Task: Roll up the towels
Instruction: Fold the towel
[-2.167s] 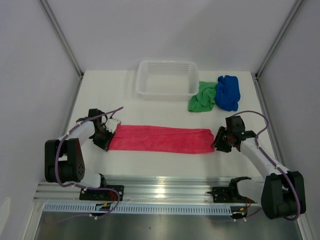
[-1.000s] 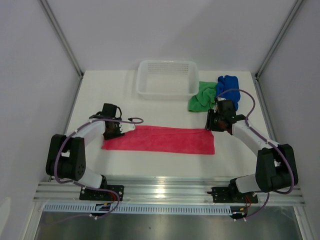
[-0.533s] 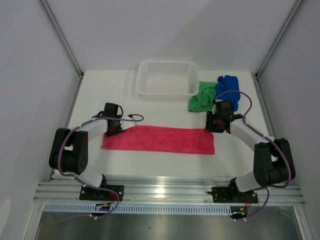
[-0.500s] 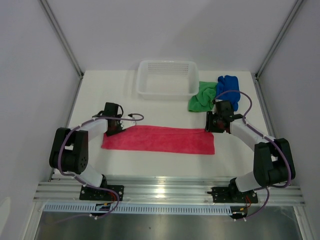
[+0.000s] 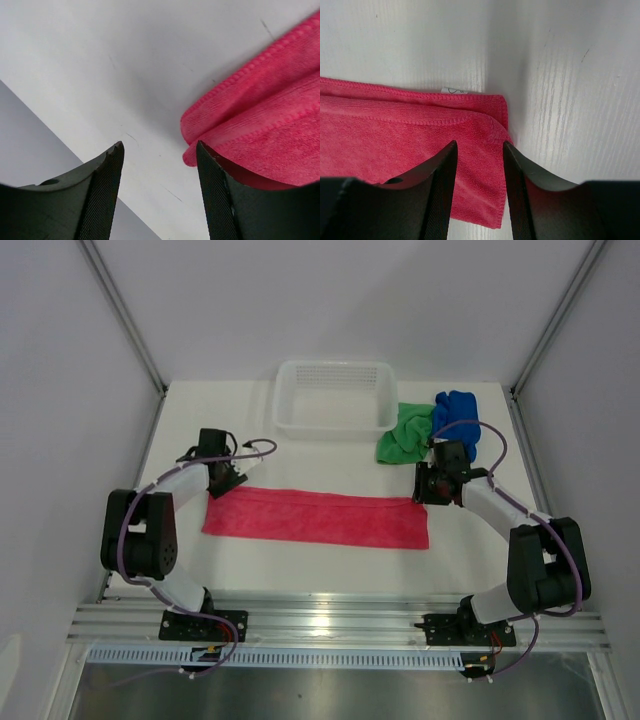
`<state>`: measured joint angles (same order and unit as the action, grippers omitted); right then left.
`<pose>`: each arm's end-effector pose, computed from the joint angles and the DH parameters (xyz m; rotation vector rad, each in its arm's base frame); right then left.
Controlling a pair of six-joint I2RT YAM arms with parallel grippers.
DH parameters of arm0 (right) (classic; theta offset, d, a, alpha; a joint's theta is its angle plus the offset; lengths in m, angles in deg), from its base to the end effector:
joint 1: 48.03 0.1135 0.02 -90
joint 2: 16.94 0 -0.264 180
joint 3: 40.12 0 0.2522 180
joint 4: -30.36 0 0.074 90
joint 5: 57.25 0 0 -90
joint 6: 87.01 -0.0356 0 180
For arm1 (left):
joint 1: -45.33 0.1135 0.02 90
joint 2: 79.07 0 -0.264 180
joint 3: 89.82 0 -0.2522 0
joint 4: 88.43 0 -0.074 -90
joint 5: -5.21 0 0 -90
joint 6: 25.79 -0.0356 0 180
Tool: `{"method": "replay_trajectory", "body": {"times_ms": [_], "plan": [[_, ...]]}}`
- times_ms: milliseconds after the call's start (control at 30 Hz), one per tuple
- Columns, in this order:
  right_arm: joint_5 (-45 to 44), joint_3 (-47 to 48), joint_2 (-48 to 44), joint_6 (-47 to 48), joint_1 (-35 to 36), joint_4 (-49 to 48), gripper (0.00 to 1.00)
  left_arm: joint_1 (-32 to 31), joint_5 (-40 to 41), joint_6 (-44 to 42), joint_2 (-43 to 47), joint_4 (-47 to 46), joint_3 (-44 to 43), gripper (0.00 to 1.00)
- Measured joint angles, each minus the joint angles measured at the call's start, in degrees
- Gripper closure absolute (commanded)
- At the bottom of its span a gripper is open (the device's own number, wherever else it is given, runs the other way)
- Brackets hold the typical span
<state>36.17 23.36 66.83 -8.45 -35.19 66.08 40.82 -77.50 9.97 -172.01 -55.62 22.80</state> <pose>0.2814 0.0663 0.1977 -0.0547 2.5630 0.2396 0.3178 -0.0205 0.1753 1.2602 2.3364 0.4695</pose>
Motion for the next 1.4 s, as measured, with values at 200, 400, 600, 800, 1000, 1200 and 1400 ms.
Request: {"method": "replay_trajectory", "body": {"times_ms": [200,400,600,800,1000,1200,1400], "plan": [[-0.17,0.00,-0.57,0.17,0.00,0.20,0.59,1.55,-0.17,1.25,-0.26,0.02,-1.25,0.42],[-2.27,-0.04,-6.21,0.09,1.03,2.03,0.63,1.70,-2.56,1.70,6.05,4.96,0.50,0.58],[-0.33,-0.11,-9.79,-1.51,3.87,0.96,0.81,1.46,-8.74,4.11,10.43,12.35,0.46,0.69],[5.09,-0.11,1.11,-4.22,6.64,-3.45,0.93,1.05,-9.46,6.23,2.75,14.49,0.46,0.70],[6.86,0.26,7.67,-5.68,7.96,-4.52,0.94,0.90,-8.92,7.34,-1.20,14.51,-0.90,0.66],[6.47,2.05,10.38,-6.10,7.96,-5.99,0.94,0.87,-8.24,9.27,-3.65,13.79,-3.52,0.65],[5.92,4.02,12.44,-6.19,7.96,-5.79,0.94,0.87,-7.67,10.36,-5.66,12.57,-5.57,0.64]]}}
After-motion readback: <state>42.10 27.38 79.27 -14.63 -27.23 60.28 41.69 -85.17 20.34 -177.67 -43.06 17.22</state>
